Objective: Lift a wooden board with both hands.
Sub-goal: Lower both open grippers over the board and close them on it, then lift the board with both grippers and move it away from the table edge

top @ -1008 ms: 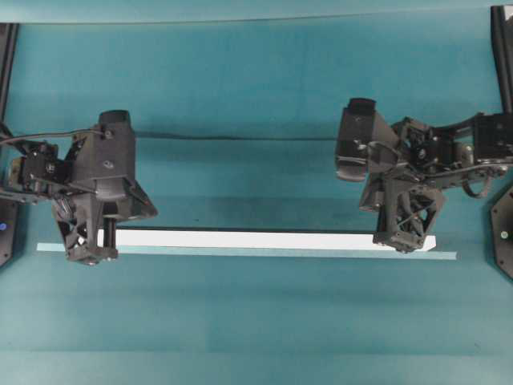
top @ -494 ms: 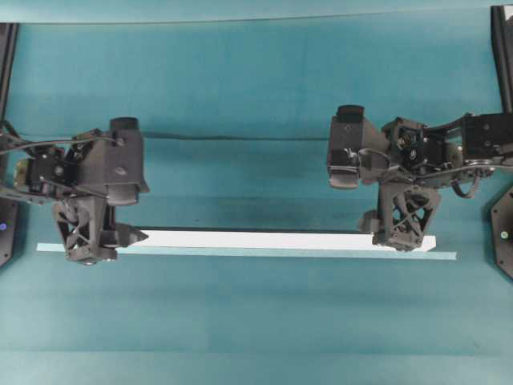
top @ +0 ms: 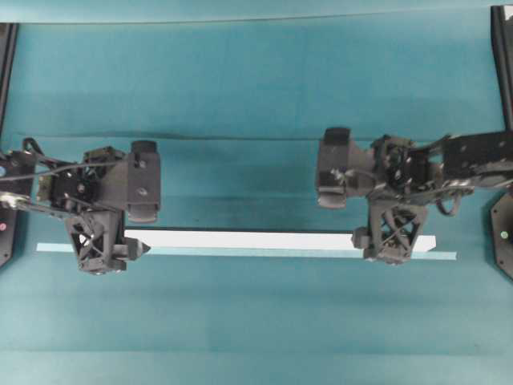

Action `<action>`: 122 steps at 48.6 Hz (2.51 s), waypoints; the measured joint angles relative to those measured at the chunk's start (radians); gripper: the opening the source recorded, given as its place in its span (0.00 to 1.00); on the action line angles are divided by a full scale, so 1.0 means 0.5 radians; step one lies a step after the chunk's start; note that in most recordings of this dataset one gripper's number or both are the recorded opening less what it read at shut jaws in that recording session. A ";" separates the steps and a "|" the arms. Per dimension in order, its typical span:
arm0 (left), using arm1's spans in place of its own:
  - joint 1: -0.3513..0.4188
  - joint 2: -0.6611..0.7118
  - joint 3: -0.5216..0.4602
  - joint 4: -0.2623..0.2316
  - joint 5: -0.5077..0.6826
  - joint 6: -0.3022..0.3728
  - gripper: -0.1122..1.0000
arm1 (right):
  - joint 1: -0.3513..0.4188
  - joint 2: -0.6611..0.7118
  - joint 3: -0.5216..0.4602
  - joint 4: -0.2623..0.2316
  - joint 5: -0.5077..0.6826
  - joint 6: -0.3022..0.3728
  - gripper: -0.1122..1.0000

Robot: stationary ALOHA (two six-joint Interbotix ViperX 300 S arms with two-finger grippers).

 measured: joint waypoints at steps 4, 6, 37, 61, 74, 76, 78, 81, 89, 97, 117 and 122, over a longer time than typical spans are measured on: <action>-0.003 0.052 0.031 0.000 -0.046 0.000 0.98 | 0.015 0.049 0.028 0.000 -0.067 0.000 0.96; -0.003 0.077 0.043 0.000 -0.071 0.000 0.98 | 0.021 0.074 0.046 0.003 -0.104 0.003 0.96; 0.000 0.301 0.175 -0.003 -0.350 0.012 0.97 | 0.092 0.285 0.156 0.034 -0.362 0.003 0.96; -0.003 0.408 0.215 -0.003 -0.491 -0.003 0.97 | 0.092 0.417 0.239 0.031 -0.549 0.003 0.96; -0.003 0.411 0.218 0.000 -0.494 -0.012 0.95 | 0.092 0.417 0.242 0.034 -0.571 0.003 0.95; -0.003 0.414 0.218 0.000 -0.491 -0.015 0.94 | 0.092 0.417 0.242 0.034 -0.568 0.003 0.94; -0.003 0.414 0.215 0.000 -0.491 -0.025 0.90 | 0.089 0.417 0.239 0.034 -0.568 0.003 0.91; -0.003 0.414 0.218 -0.003 -0.491 -0.037 0.82 | 0.086 0.417 0.239 0.034 -0.568 0.003 0.83; -0.003 0.414 0.215 0.000 -0.491 -0.040 0.39 | 0.083 0.426 0.236 0.034 -0.543 0.003 0.42; -0.003 0.411 0.215 0.000 -0.488 -0.037 0.26 | 0.086 0.433 0.224 0.034 -0.528 0.003 0.29; -0.003 0.414 0.212 0.000 -0.485 -0.034 0.26 | 0.086 0.433 0.221 0.034 -0.528 0.003 0.29; -0.003 0.414 0.209 0.000 -0.485 -0.037 0.26 | 0.086 0.433 0.218 0.034 -0.518 0.003 0.29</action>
